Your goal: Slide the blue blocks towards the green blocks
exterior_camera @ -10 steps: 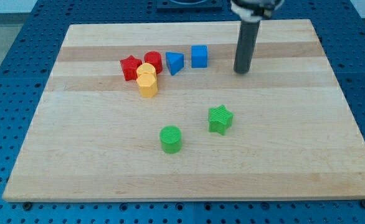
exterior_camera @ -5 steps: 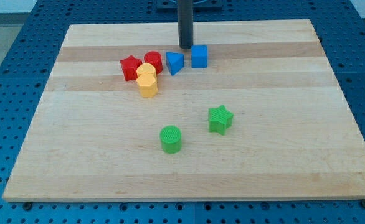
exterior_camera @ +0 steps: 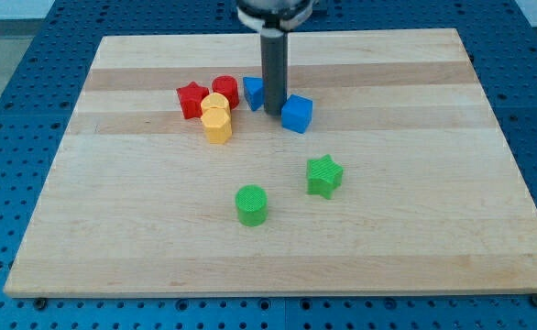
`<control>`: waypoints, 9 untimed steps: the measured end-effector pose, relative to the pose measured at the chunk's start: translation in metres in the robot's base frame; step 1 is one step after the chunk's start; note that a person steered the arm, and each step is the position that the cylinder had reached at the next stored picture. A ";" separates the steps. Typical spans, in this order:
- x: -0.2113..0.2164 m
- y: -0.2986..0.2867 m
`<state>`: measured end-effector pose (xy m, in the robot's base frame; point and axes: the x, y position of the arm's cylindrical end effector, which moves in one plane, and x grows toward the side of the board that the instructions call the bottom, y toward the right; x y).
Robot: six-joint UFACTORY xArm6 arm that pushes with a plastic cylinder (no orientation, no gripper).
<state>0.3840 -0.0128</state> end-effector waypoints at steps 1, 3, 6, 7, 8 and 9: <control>0.040 -0.008; 0.046 -0.006; -0.011 0.004; -0.033 0.013; -0.071 0.017; -0.111 0.018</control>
<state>0.2731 0.0055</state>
